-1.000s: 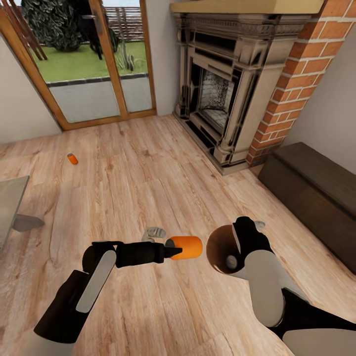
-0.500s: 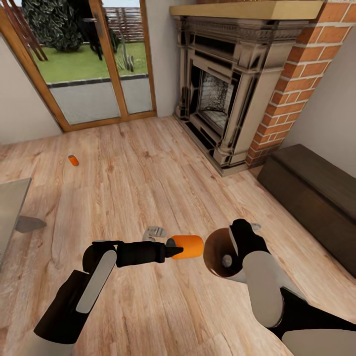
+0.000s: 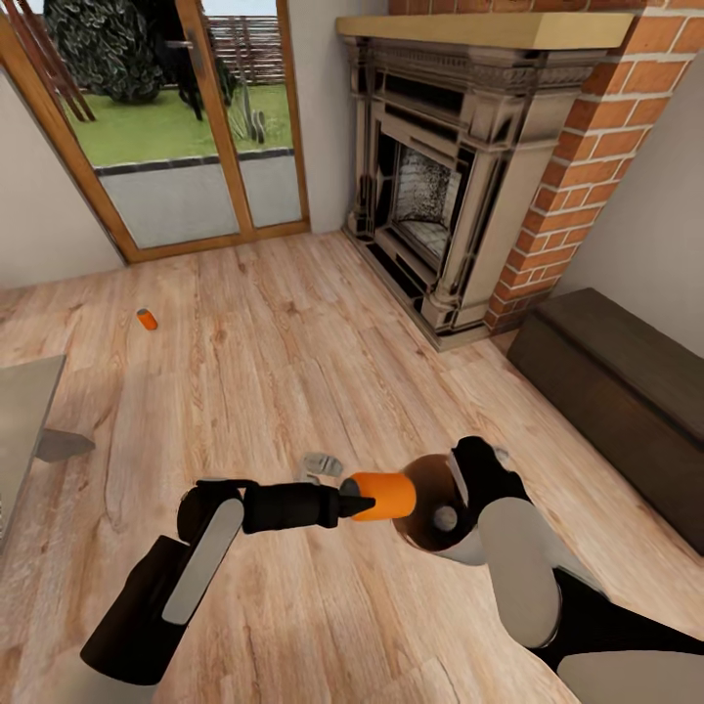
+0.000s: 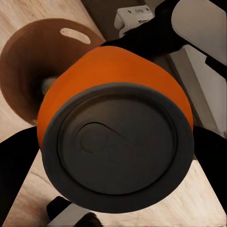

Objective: Put the three can of soda from the living room inside the tash can in the kitchen.

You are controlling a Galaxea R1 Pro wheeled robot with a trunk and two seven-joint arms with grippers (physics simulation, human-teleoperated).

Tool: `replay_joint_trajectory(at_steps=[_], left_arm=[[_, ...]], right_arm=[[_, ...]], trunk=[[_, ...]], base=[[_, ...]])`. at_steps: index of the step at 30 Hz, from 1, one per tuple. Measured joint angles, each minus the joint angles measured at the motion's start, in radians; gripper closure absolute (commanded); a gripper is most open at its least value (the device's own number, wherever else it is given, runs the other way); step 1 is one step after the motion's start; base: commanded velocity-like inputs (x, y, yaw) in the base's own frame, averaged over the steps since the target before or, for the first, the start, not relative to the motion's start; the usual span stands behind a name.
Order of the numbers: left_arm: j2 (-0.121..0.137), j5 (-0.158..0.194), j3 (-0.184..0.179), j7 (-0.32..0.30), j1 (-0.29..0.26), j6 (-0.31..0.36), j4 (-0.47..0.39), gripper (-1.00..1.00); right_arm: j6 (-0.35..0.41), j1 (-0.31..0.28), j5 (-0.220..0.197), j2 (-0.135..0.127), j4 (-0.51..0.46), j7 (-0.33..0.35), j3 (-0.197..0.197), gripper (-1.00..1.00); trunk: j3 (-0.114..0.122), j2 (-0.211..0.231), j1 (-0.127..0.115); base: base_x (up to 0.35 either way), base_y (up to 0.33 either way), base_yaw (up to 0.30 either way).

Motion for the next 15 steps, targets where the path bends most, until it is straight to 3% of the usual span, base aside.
replay_joint_trajectory(at_steps=[3, 6, 10, 13, 15], left_arm=[[-0.009, -0.001, -0.016, 0.002, 0.000, 0.000, 0.006, 1.00], [-0.044, -0.008, -0.033, 0.004, 0.000, 0.000, 0.027, 1.00], [-0.061, -0.015, -0.044, 0.007, 0.000, 0.000, 0.053, 1.00], [-0.065, -0.017, -0.048, 0.010, 0.000, 0.000, 0.063, 1.00], [-0.067, -0.019, -0.049, 0.031, 0.000, 0.000, 0.066, 1.00]], right_arm=[[0.003, -0.001, 0.012, 0.000, 0.007, 0.001, 0.004, 1.00], [0.004, -0.001, 0.016, 0.000, 0.011, 0.005, 0.005, 1.00], [0.006, -0.001, -0.024, 0.000, 0.012, 0.038, 0.010, 1.00], [0.002, -0.001, -0.082, 0.000, 0.012, 0.082, 0.027, 1.00], [0.004, -0.002, -0.084, 0.000, 0.012, 0.107, 0.041, 1.00]], trunk=[[0.009, 0.021, -0.012], [0.009, 0.021, -0.012], [0.009, 0.021, -0.012], [0.010, 0.021, -0.012], [0.010, 0.021, -0.012]], base=[[0.000, 0.000, 0.000], [0.000, 0.000, 0.000], [0.000, 0.000, 0.000], [0.000, 0.000, 0.000], [0.000, 0.000, 0.000]])
